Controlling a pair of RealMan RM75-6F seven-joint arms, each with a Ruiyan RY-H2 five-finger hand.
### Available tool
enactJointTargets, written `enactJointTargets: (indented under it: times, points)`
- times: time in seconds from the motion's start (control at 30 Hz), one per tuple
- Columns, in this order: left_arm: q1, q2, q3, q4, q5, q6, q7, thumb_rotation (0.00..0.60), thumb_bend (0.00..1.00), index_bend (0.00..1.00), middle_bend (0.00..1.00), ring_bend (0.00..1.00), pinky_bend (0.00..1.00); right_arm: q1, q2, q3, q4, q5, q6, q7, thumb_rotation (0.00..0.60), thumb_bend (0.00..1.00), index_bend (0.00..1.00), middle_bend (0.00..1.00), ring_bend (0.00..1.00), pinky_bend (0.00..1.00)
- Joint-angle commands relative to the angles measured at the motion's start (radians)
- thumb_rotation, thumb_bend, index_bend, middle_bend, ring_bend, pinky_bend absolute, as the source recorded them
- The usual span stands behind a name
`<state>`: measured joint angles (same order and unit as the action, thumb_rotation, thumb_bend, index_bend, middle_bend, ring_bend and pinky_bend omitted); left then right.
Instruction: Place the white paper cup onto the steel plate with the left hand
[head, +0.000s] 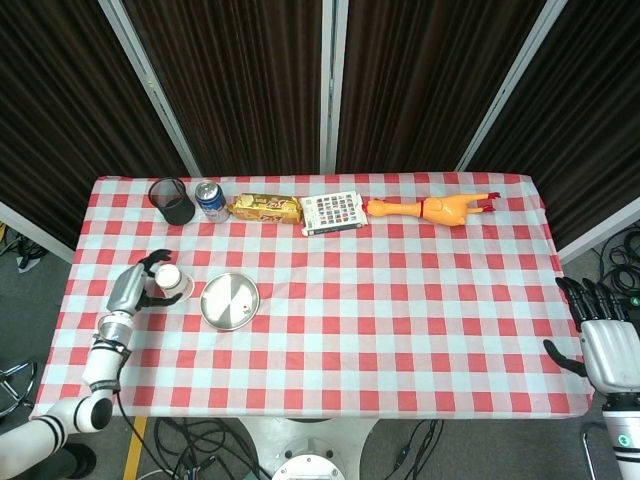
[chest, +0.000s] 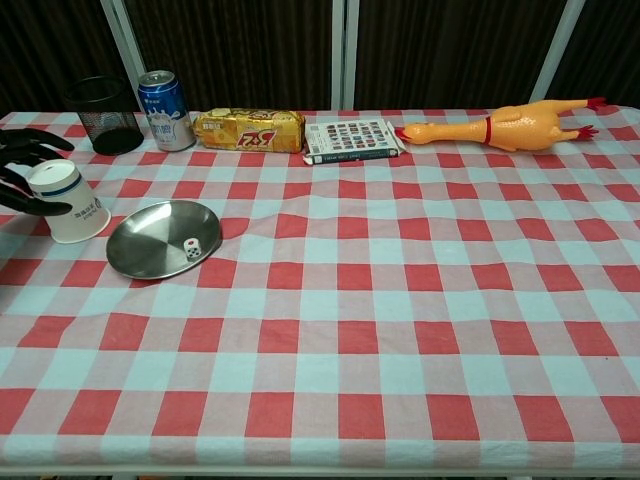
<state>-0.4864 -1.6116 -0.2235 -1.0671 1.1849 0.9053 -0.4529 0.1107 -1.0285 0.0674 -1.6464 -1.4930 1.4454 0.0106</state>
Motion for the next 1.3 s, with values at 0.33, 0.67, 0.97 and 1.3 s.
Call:
enactJointTargets:
  times: [0.33,0.67,0.97,1.3]
  points:
    - [0.003,-0.039,-0.029,0.058,0.009,0.041,-0.063,0.600,0.22,0.36,0.46,0.40,0.49,0.003,-0.003,-0.001,0.001,0.002,-0.010,-0.001,0.600,0.16,0.01,0.10,0.00,0.04]
    - [-0.007,0.006,-0.040,-0.038,0.067,0.103,-0.057,0.600,0.22,0.40,0.55,0.48,0.60,0.003,-0.003,0.001,0.006,0.001,-0.010,0.002,0.600,0.16,0.01,0.10,0.00,0.04]
    - [-0.063,0.052,-0.015,-0.218,0.139,0.096,0.051,0.600,0.22,0.40,0.54,0.48,0.60,0.006,-0.004,0.001,0.014,0.003,-0.016,0.013,0.600,0.16,0.01,0.10,0.00,0.04]
    - [-0.112,-0.041,0.024,-0.174,0.139,0.078,0.210,0.600,0.22,0.40,0.54,0.48,0.60,0.002,-0.002,-0.001,0.018,0.008,-0.019,0.020,0.600,0.16,0.01,0.10,0.00,0.04]
